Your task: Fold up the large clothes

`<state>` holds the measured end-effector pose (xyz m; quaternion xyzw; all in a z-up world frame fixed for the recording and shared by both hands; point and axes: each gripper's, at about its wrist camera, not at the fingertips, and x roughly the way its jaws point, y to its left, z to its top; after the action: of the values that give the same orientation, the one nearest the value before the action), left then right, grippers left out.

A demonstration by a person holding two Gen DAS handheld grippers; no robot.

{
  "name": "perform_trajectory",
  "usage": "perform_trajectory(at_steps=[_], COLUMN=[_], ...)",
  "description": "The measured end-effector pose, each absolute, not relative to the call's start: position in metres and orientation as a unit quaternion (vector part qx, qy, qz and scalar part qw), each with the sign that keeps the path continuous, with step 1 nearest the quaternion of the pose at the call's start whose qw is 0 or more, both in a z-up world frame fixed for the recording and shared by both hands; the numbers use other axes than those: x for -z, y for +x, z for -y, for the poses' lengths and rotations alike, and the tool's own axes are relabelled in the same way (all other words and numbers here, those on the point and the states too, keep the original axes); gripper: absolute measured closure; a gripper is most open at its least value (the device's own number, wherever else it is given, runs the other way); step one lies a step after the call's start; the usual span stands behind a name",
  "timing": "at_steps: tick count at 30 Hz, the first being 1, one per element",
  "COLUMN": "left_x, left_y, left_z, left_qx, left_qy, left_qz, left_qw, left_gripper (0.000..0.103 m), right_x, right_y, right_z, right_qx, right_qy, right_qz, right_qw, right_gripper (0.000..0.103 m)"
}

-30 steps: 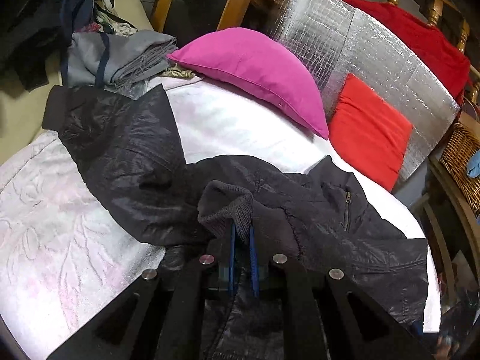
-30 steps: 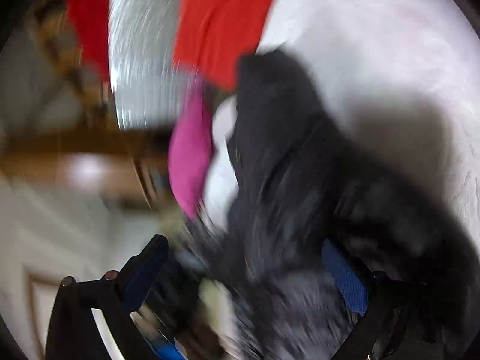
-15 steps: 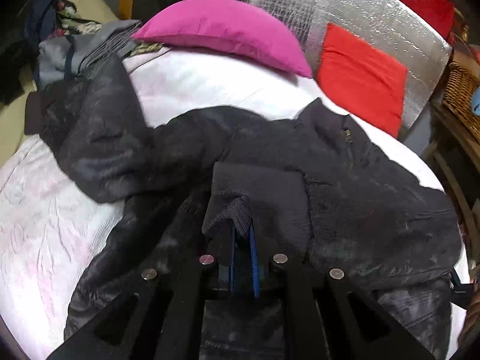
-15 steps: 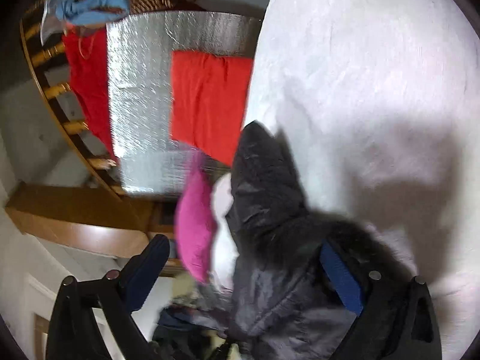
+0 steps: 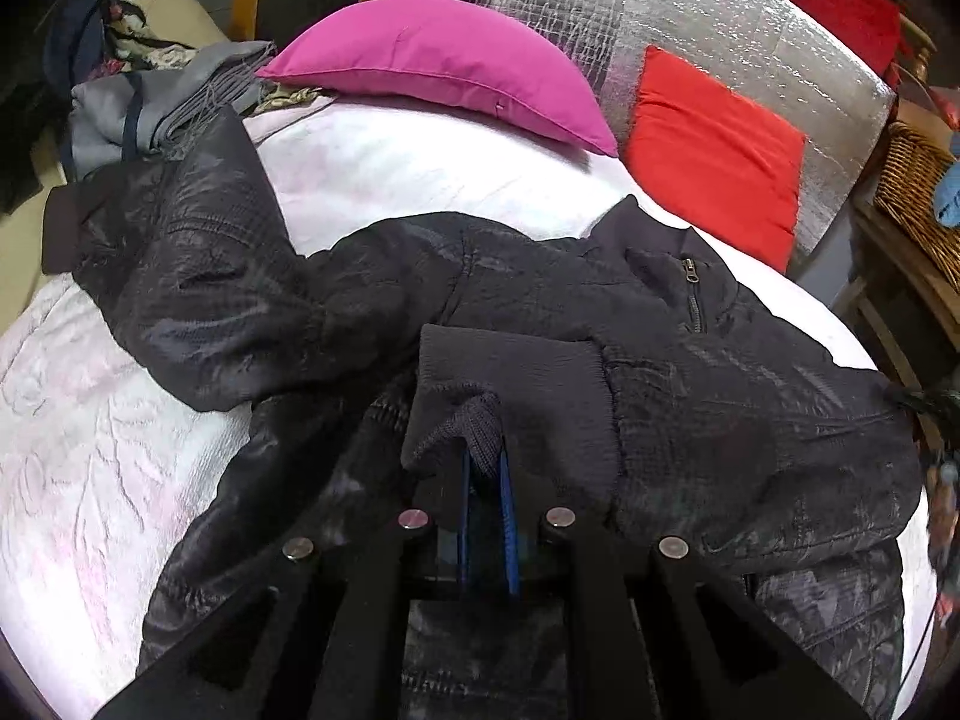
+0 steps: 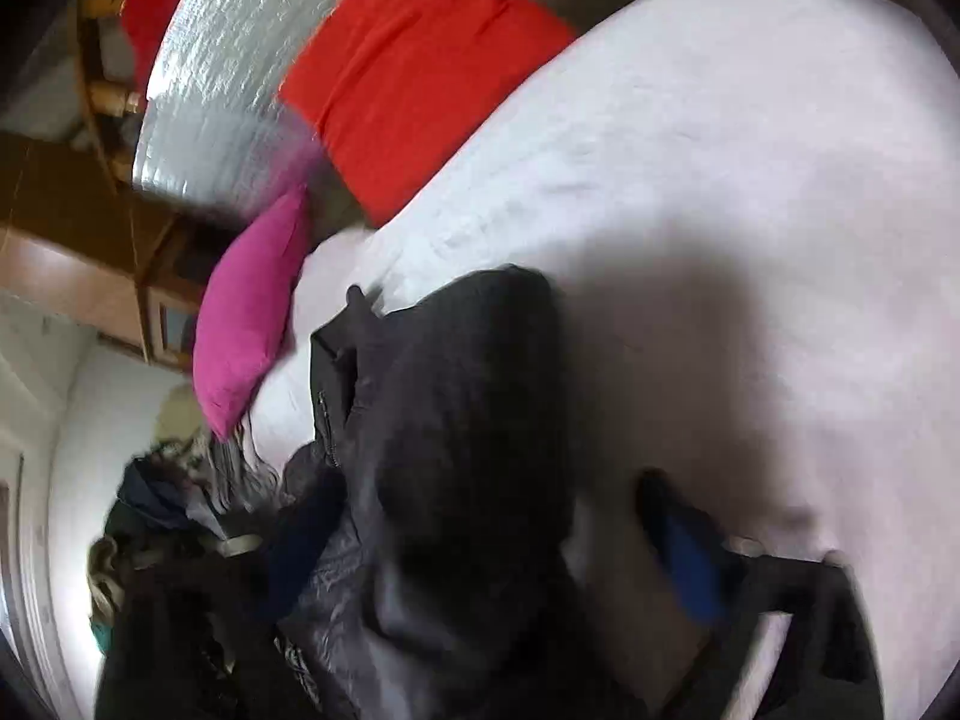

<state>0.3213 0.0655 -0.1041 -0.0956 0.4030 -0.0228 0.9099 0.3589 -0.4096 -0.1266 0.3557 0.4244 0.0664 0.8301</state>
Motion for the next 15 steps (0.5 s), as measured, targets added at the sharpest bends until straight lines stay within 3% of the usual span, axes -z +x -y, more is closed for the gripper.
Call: perform_trajectory(at_steps=[1,5,8,9,10,15], left_x=[0.103,0.115,0.125,0.124,0.123,0.122], left_y=[0.323,0.331,0.336,0.336,0.336,0.339], left_z=[-0.066,-0.06,-0.051,-0.05,-0.051,-0.058], left_qx=[0.027,0.036,0.02,0.02,0.022,0.032], left_qy=[-0.096,-0.085,-0.059,-0.056,-0.059,-0.07], left_qz=[-0.401,-0.412,-0.422,-0.422,-0.422,-0.426], left_qw=[0.911,0.906,0.905,0.905,0.905,0.902], left_gripper=[0.094,0.093,0.093,0.093,0.094,0.093], right_x=[0.118,0.136,0.133,0.13,0.122,0.089], right_y=[0.366,0.385,0.38,0.37,0.354,0.274], right_z=[0.403,0.39,0.403,0.412,0.42,0.429], right_qx=[-0.057,0.011,0.02,0.034,0.039,0.003], right_qy=[0.324,0.186,0.23,0.248,0.264,0.387], right_qz=[-0.431,-0.472,-0.457,-0.448,-0.431,-0.359], right_qw=[0.84,0.862,0.859,0.858,0.862,0.849], right_gripper=[0.086,0.086,0.054,0.014,0.007,0.007])
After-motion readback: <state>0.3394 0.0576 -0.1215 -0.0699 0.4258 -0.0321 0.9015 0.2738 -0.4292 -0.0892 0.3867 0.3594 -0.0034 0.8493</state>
